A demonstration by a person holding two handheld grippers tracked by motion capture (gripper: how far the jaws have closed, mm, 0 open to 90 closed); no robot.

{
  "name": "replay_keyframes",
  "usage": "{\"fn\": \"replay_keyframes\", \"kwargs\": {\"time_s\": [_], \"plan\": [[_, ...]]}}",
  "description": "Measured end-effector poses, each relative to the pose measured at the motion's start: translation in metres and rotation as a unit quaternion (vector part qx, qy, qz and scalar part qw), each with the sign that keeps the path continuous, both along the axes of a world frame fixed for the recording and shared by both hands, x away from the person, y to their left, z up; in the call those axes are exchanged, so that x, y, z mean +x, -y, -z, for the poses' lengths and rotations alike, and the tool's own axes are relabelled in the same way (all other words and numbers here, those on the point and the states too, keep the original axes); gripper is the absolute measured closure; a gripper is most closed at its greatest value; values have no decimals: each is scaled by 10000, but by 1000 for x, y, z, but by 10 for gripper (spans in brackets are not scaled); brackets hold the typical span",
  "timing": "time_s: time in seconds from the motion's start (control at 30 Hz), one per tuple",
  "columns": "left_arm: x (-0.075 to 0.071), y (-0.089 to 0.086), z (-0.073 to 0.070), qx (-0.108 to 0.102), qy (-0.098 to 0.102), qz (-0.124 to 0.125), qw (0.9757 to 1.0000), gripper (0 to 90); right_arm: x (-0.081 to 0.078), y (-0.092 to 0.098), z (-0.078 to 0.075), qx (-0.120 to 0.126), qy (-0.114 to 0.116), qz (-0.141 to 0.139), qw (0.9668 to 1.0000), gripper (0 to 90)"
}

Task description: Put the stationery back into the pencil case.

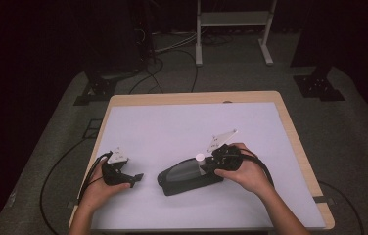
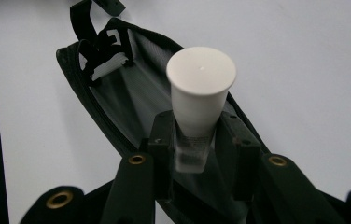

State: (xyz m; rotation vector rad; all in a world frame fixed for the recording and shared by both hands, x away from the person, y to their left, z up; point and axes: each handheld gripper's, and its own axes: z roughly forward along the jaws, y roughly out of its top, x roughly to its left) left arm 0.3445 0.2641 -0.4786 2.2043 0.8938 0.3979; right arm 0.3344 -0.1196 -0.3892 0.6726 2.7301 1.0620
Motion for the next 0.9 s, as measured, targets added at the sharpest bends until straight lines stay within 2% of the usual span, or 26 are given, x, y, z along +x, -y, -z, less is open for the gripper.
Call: {"fn": "replay_keyframes", "kwargs": {"time_s": [0.1,0.43,0.9], "plan": [[0,0,0,0,0,1,10000,64,0,0,0,47,-37,-5,10000,633],[0,0,0,-9,8,-1,10000,64,-1,6,-2,99,-16,28,9999,627],[0,0,0,-14,-5,2,10000,64,4,34,-1,219,0,354,9991,606]]}}
